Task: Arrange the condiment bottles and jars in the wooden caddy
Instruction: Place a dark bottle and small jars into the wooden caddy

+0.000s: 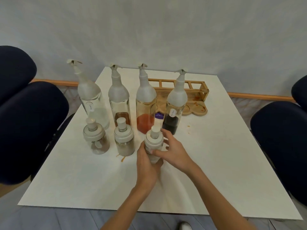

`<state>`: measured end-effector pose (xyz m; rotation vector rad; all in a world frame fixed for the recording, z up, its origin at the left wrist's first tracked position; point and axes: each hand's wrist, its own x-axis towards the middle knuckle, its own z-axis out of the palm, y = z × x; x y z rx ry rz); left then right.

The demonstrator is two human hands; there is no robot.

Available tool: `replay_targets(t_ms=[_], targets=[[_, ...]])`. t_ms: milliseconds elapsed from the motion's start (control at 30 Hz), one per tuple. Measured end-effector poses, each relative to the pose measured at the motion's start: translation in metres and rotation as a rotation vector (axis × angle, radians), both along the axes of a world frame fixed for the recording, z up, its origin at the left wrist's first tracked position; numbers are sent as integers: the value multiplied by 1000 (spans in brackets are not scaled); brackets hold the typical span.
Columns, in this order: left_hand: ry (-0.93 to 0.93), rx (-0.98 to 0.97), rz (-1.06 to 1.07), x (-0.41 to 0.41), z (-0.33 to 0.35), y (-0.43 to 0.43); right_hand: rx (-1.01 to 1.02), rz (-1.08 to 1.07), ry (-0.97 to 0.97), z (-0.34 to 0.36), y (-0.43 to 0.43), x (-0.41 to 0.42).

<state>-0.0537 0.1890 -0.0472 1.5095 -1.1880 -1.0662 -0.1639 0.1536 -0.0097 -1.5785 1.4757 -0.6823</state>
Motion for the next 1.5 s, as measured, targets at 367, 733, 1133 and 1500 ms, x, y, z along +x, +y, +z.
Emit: replay_targets(t_ms=[367, 733, 1133, 1500], targets=[[-5, -40, -31, -4, 8, -6, -71, -14, -98, 14, 7, -32], [201, 78, -561, -20, 62, -20, -29, 209, -204, 107, -6, -94], [316, 166, -728, -49, 75, -37, -70, 263, -189, 120, -29, -126], [494, 192, -879, -59, 92, -38, -37, 447, -381, 121, -30, -139]])
